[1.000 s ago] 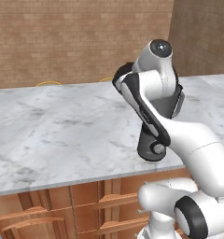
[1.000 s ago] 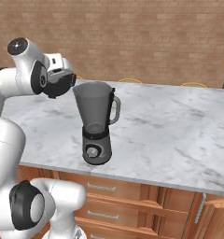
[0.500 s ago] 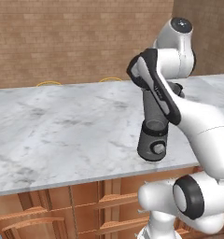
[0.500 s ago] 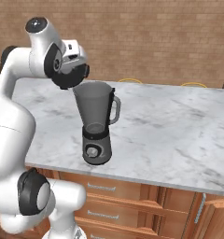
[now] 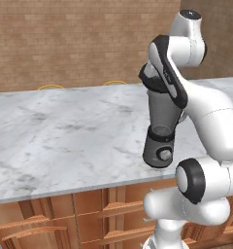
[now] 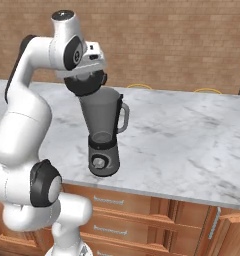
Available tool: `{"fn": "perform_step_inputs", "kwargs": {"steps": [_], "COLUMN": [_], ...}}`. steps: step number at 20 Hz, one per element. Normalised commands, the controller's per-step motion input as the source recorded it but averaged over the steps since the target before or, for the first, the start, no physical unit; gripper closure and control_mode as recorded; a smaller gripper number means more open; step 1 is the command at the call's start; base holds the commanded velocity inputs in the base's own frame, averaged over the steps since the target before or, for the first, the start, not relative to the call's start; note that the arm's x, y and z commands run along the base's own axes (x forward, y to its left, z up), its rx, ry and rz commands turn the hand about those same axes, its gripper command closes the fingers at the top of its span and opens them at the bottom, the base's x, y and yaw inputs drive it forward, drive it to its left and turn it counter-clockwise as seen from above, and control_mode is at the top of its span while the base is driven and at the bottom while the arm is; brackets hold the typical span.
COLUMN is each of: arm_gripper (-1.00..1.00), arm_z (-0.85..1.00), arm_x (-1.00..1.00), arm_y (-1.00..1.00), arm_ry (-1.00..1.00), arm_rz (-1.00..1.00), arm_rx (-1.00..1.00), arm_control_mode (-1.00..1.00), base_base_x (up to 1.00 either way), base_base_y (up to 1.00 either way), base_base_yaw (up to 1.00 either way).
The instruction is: Close the lid blender by securely placing the lid on top.
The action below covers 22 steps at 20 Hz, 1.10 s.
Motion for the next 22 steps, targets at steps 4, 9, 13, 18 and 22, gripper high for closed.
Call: {"fn": "perform_step_inputs", "kwargs": {"steps": [4, 9, 13, 18, 22], "arm_gripper": [1.00, 1.00, 1.00, 1.00, 1.00], "arm_z": [-0.05, -0.13, -0.07, -0.03, -0.17], "arm_x": [0.11, 0.05, 0.13, 0.08, 0.00], "arm_y": [-0.27, -0.22, -0.13, -0.19, -0.07], "arm_ry": [0.18, 0.18, 0.12, 0.07, 0.05], "arm_rz": [0.01, 0.02, 0.01, 0.03, 0.01], "arm_rx": [0.00, 0.00, 0.00, 0.00, 0.00], "arm_control_mode": [-1.00, -1.00, -1.00, -1.00, -1.00], "base_base_x": [0.00, 0.00, 0.00, 0.00, 0.00], "base_base_y": [0.00, 0.00, 0.00, 0.00, 0.00], "base_base_yaw": [0.00, 0.00, 0.00, 0.00, 0.00]}}
